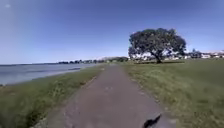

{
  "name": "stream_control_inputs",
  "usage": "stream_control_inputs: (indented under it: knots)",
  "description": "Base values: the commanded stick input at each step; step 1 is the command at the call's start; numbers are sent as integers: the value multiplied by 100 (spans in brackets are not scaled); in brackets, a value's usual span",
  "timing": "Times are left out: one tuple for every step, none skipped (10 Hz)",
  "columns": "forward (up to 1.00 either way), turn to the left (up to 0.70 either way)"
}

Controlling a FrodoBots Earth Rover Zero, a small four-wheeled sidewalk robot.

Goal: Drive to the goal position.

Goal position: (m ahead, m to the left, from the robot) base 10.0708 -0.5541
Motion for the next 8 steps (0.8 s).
stream_control_inputs:
  knots:
    - [70,0]
    - [70,0]
    - [70,0]
    - [70,0]
    - [70,0]
    - [70,0]
    - [70,0]
    - [70,0]
